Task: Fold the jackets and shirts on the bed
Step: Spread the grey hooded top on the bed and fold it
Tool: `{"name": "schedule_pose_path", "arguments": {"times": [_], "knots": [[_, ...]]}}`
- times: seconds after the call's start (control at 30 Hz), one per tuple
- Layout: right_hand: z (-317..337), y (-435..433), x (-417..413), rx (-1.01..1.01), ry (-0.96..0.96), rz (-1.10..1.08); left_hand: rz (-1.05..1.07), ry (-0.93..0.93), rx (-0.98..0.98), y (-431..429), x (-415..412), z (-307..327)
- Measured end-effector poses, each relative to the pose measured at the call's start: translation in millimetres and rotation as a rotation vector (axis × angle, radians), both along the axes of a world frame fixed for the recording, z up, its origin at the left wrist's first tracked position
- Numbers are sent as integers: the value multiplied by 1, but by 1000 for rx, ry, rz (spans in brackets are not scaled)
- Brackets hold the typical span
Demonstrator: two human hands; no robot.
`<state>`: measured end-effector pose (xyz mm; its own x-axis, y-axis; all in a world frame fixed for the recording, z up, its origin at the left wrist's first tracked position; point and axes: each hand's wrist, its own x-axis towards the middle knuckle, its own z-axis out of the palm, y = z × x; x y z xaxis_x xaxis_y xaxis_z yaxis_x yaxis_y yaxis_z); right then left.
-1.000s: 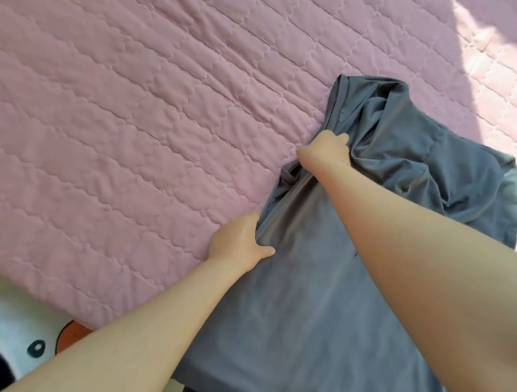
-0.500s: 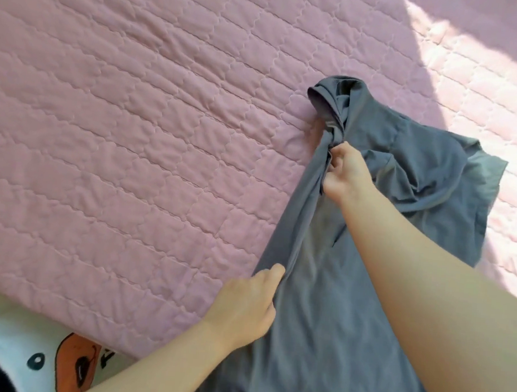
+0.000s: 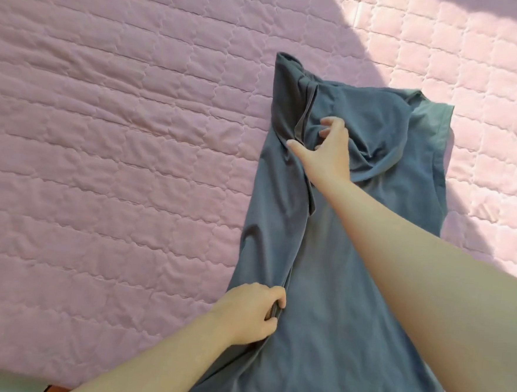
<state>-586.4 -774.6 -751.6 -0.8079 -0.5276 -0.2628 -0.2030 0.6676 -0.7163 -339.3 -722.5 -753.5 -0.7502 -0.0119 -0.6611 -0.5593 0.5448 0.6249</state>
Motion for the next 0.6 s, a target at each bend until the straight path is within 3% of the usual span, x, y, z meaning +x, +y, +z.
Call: {"name": "schedule_pose_path", "arguments": {"times": [0.13,0.2,0.33,0.43,0.47,0.53,0.6], "knots": [[1,-33,-17,-21,-38,12,39,1,41,9,-5,-2],[1,-48,-34,2,-65,-48,58,5,55,12,-8,-2],[5,-55,-71,-61,101,-269,146,29,65,11,-13,-1],[4,-49,-82,-59,58,-338,191,40,60,8,-15,-2],[3,-48,-76,-26,102,-294,192,42,50,8,-15,-1],[-2,-39,-55,83,390,-113,217,41,45,9,-14,-2],[-14,-33,-33,162,547,191,248,46,53,11,-11,-2]]}}
